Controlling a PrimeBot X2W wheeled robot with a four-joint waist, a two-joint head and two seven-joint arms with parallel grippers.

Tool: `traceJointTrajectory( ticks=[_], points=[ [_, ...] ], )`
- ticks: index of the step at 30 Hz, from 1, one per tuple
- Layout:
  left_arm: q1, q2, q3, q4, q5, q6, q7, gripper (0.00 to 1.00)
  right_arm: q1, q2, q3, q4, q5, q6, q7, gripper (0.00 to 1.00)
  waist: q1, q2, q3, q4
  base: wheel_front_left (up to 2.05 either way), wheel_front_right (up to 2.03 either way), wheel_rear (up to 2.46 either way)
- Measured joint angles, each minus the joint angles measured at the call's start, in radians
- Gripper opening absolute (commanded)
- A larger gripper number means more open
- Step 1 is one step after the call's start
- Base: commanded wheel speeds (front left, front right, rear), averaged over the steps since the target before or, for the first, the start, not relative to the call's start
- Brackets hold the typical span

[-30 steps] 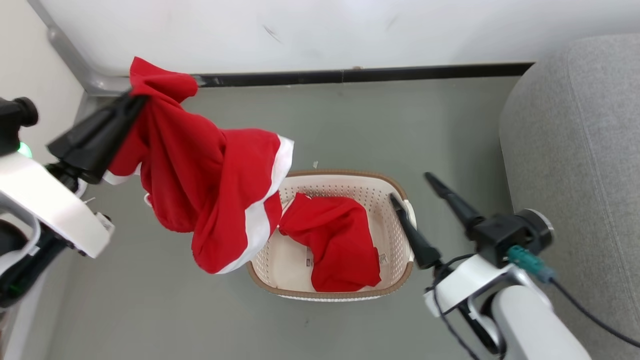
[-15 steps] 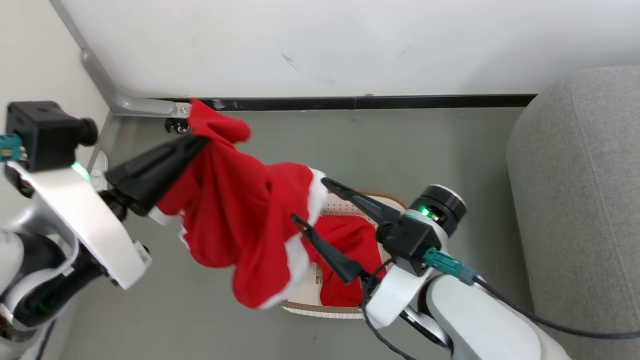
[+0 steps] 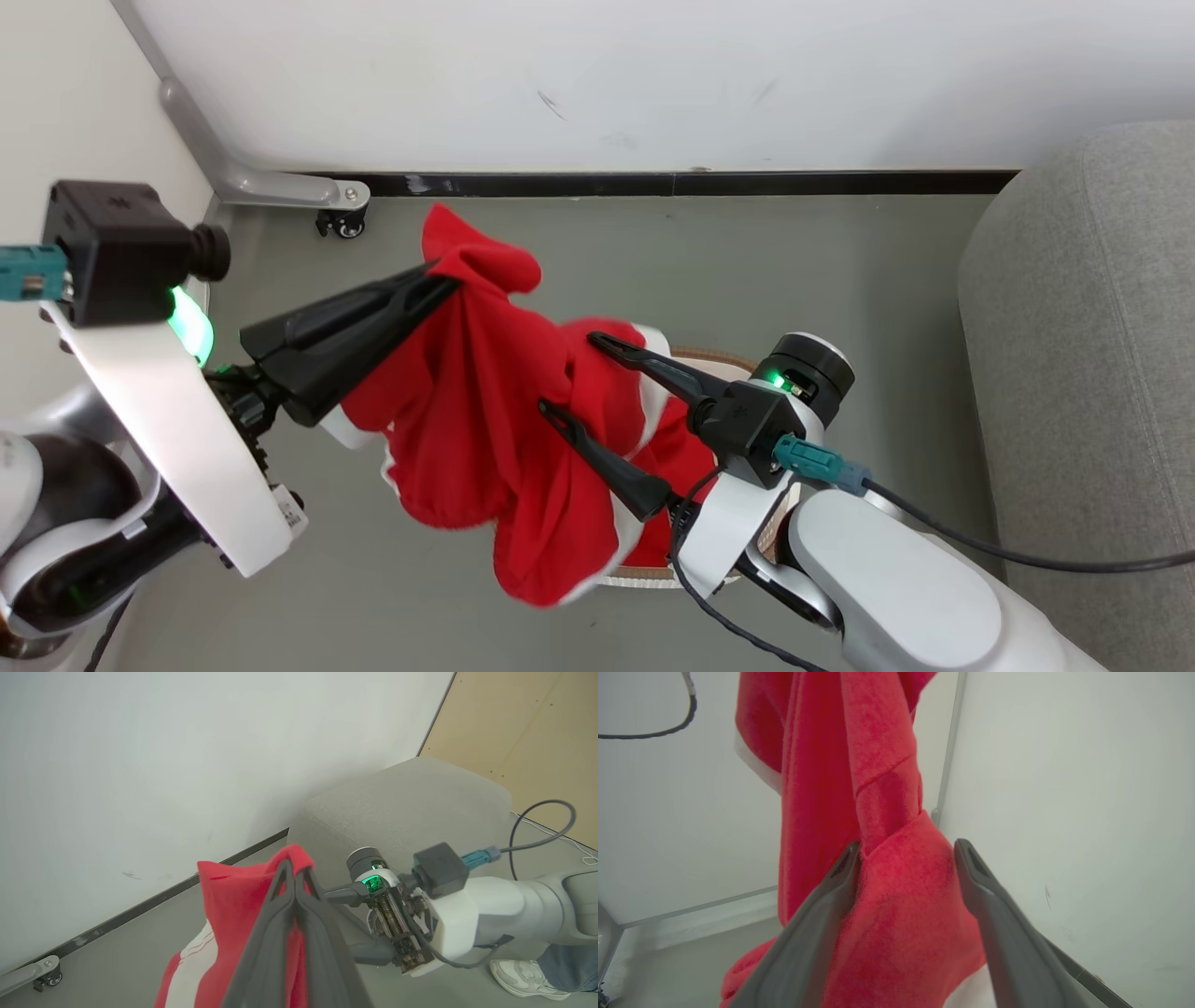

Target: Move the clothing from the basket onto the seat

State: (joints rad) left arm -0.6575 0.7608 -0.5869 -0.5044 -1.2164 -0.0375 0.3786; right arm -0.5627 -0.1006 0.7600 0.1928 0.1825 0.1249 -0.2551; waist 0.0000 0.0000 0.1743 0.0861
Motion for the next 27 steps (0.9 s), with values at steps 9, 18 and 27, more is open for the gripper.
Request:
traceJointTrajectory(
  ticks=[9, 18, 27],
  points=[
    [-0.050, -0.016, 0.012, -0.043, -0.046, 0.009, 0.030, 0.00, -0.027, 0.001, 0.028, 0.044, 0.064, 0.000, 0.000, 1.00, 0.0000, 0.0000, 0.012, -0.003, 0.00, 0.00, 0.00],
    [-0.052, -0.026, 0.010, -0.057, -0.052, 0.032, 0.047, 0.00, -0.042, 0.002, 0.028, 0.064, 0.098, 0.000, 0.000, 0.00, 0.0000, 0.0000, 0.012, -0.013, 0.00, 0.00, 0.00],
    [-0.010, 0.034, 0.010, 0.026, -0.021, 0.045, 0.041, 1.00, -0.039, 0.003, 0.018, 0.082, 0.211, 0.000, 0.000, 0.00, 0.0000, 0.0000, 0.003, -0.021, 0.00, 0.00, 0.00]
  ],
)
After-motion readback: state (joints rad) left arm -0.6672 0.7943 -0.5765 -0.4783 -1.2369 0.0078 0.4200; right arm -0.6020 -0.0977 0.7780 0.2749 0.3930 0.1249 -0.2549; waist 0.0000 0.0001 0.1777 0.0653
